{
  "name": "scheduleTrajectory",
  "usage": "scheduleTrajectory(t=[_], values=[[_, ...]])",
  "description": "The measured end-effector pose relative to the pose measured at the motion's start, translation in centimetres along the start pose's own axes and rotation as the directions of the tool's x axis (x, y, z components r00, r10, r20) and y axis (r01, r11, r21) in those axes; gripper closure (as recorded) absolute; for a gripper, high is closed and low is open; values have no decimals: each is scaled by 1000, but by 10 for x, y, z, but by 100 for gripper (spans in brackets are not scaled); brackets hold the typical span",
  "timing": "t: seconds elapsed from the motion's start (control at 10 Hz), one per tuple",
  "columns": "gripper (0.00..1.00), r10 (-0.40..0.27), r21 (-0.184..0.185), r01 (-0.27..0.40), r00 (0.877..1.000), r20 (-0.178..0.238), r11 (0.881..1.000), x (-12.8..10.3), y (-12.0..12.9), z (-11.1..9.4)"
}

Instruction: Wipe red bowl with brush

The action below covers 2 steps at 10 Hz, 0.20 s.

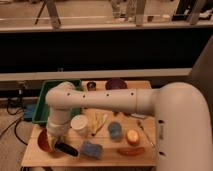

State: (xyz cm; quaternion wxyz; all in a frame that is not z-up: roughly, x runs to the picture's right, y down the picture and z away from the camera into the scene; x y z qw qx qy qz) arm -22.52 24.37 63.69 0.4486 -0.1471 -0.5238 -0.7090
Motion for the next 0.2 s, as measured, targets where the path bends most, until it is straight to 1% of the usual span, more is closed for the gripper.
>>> scheduleTrajectory(t=[0.1,0.2], values=[[100,-4,2,4,1000,-15,1000,8,1,-2],[100,-16,3,16,1000,-22,1000,16,0,-1]])
